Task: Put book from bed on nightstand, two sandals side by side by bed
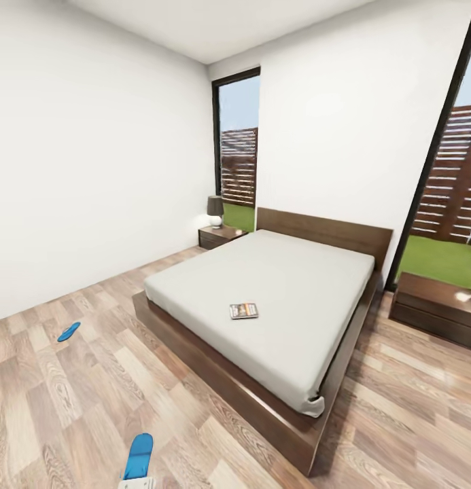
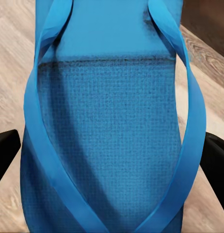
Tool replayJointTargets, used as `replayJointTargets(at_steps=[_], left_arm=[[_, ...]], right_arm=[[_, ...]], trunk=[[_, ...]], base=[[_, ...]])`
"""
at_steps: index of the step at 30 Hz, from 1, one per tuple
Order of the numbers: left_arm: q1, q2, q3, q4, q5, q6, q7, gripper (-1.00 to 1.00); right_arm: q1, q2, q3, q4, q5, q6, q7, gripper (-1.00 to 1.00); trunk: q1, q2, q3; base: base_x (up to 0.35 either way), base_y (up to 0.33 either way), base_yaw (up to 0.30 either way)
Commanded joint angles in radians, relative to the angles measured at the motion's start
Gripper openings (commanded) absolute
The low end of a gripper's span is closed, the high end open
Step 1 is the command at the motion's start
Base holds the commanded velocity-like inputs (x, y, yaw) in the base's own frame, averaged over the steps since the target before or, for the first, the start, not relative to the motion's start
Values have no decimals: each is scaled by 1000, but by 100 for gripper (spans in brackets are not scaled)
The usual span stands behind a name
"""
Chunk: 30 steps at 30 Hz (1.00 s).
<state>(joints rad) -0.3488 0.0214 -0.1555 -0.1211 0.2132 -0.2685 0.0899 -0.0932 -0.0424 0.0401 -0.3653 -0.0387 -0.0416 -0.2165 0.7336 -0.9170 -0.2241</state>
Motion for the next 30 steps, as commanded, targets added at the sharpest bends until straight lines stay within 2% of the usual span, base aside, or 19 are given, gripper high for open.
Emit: replayJointTargets(at_steps=[1,30], left_arm=[[-1,0,-9,1,8,-3,4,-100],[-1,0,-9,1,8,-3,4,-100]], right_arm=[[0,-1,4,0,-4,-3,-4,100],[0,-1,5,0,-4,-3,-4,100]], trunk=[[0,-1,-1],[0,-1,-1]], base=[[1,0,282],[0,0,284]])
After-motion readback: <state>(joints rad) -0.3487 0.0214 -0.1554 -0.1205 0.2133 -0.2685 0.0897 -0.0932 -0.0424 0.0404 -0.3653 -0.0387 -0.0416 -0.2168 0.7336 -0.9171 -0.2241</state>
